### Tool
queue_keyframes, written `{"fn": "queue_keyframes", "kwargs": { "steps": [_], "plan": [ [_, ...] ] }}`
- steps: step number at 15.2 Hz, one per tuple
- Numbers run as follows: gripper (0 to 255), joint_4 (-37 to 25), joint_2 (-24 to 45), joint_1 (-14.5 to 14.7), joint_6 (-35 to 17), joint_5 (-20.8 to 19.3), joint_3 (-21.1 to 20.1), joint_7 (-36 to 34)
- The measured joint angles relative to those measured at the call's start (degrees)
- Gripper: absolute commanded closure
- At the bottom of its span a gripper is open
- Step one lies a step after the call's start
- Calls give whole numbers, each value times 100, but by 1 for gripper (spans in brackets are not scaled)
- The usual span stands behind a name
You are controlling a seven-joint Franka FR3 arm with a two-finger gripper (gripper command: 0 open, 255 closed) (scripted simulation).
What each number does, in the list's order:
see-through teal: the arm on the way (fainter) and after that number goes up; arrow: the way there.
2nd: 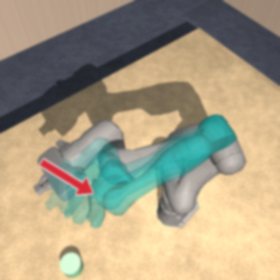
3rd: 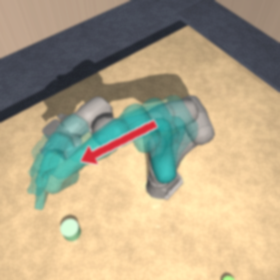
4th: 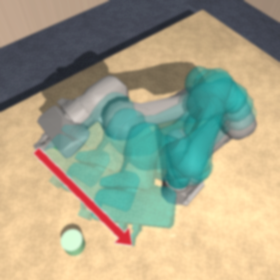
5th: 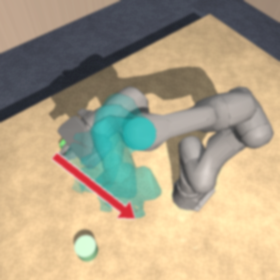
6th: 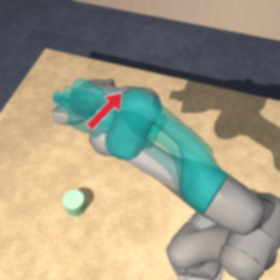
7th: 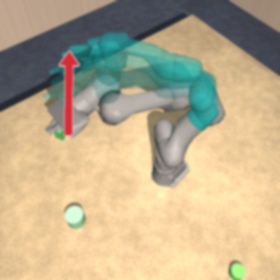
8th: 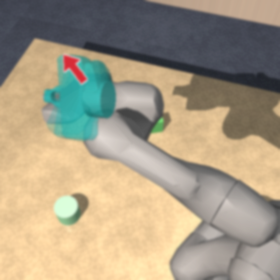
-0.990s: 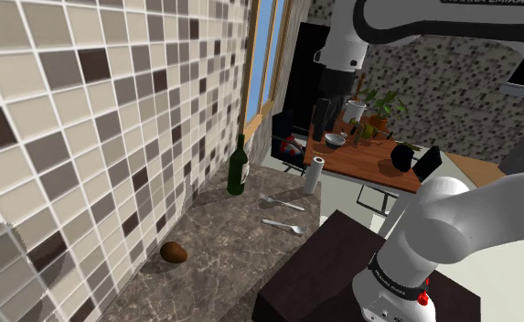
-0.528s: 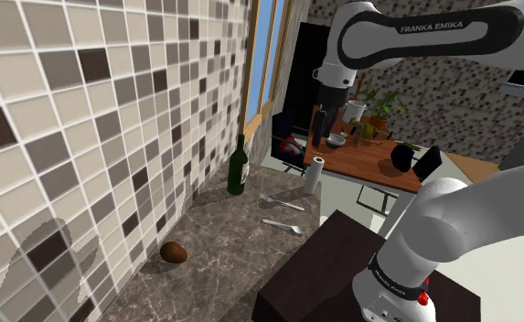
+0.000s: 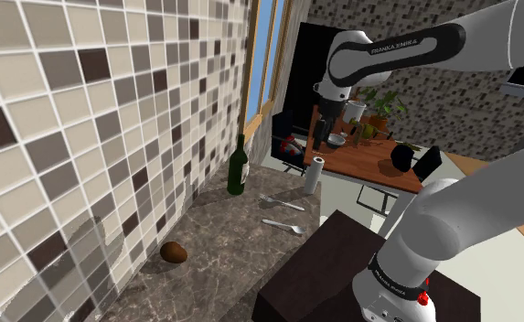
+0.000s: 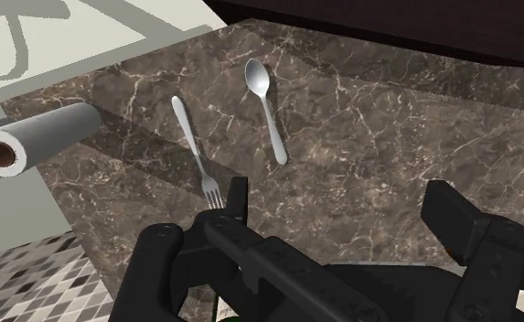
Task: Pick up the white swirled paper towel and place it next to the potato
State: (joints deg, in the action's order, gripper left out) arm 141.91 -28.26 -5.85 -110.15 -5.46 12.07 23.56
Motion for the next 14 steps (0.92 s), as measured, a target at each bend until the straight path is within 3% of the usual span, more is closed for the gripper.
{"fn": "queue_keyframes", "kwargs": {
  "steps": [8, 14],
  "plan": [
    [0, -426, 1435, -189, -1034, 29, 757, 1000],
    [0, -1096, 2722, -330, -1600, 487, 1187, 1903]
  ]
}}
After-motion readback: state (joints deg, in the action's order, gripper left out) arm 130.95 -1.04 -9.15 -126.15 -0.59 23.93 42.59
